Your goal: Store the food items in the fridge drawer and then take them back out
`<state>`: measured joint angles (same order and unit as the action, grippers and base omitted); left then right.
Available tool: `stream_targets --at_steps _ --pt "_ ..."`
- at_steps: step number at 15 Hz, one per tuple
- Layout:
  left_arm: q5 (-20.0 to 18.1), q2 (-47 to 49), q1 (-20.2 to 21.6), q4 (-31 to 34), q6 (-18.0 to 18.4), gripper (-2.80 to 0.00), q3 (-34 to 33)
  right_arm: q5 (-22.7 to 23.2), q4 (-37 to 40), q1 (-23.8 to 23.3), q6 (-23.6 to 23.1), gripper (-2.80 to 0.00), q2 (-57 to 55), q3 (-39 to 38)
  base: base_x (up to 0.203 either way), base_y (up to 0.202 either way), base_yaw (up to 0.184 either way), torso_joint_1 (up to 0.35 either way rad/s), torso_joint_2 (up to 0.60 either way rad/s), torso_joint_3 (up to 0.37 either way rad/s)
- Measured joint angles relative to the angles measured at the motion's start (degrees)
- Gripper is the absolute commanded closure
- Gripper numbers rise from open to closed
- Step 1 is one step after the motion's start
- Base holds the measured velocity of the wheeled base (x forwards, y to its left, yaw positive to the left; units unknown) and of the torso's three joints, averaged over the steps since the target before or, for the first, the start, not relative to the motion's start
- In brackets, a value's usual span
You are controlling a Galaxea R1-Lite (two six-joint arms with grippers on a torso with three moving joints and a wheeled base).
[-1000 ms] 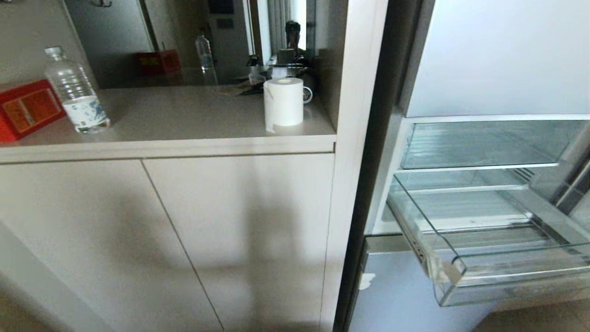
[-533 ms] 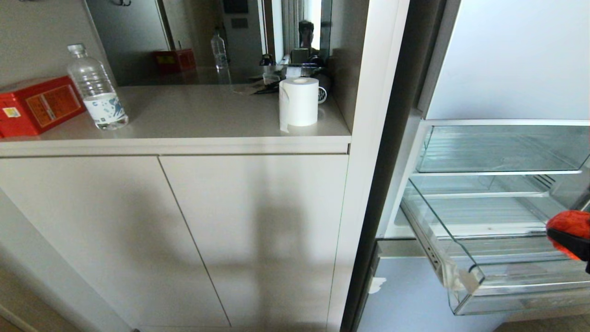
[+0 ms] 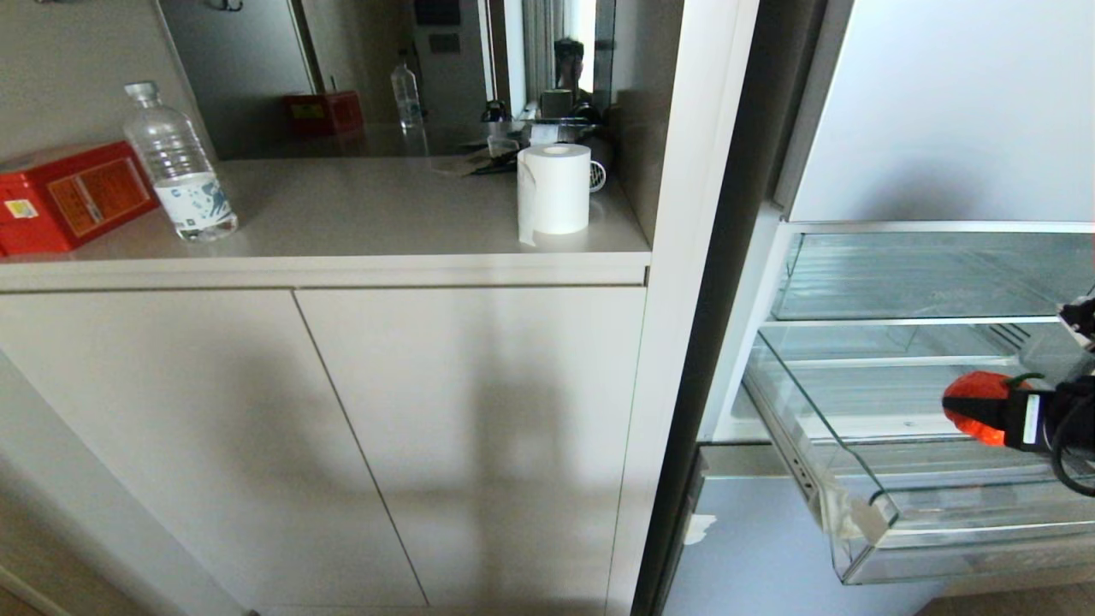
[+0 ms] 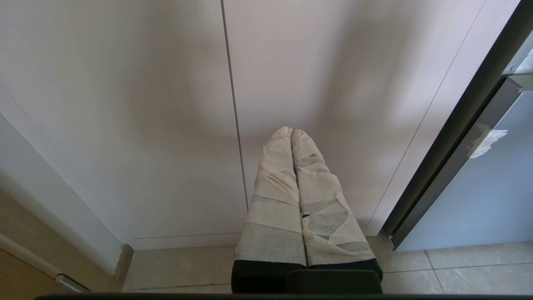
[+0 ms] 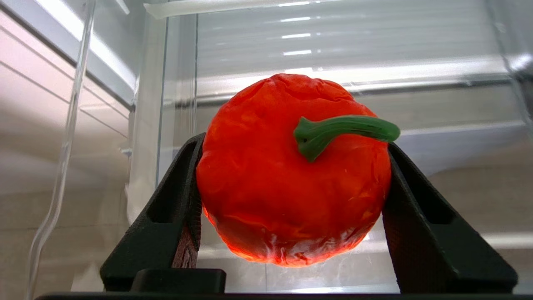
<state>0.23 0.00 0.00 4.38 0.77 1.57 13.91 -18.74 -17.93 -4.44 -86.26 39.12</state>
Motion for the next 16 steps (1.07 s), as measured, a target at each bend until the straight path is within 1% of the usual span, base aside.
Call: stream_targets --at_steps 3,7,9,13,16 --pt "0.0 0.0 0.0 -0.01 0.0 0.0 0.01 -2.88 -0.68 1.35 0.04 0.0 -6.23 3.89 0.0 0.0 0.0 0.0 0.0 0.0" --pt "-0.01 0.0 0.0 0.0 0.0 0.0 0.01 -6.88 -6.35 1.97 0.28 0.0 -15.76 8.64 0.0 0.0 0.0 0.0 0.0 0.0" --pt "0.01 0.0 0.0 -0.01 0.02 0.0 0.01 -8.05 -7.22 2.21 0.62 0.0 -19.74 11.69 0.0 0.0 0.0 0.0 0.0 0.0" --pt "0.01 0.0 0.0 -0.02 0.0 0.0 0.01 -14.31 -7.55 2.37 2.18 0.0 -26.38 17.23 0.0 0.0 0.0 0.0 0.0 0.0" --pt "0.01 0.0 0.0 0.0 0.0 0.0 0.01 -17.84 -7.45 2.37 3.92 0.0 -30.52 20.18 0.0 0.0 0.0 0.0 0.0 0.0"
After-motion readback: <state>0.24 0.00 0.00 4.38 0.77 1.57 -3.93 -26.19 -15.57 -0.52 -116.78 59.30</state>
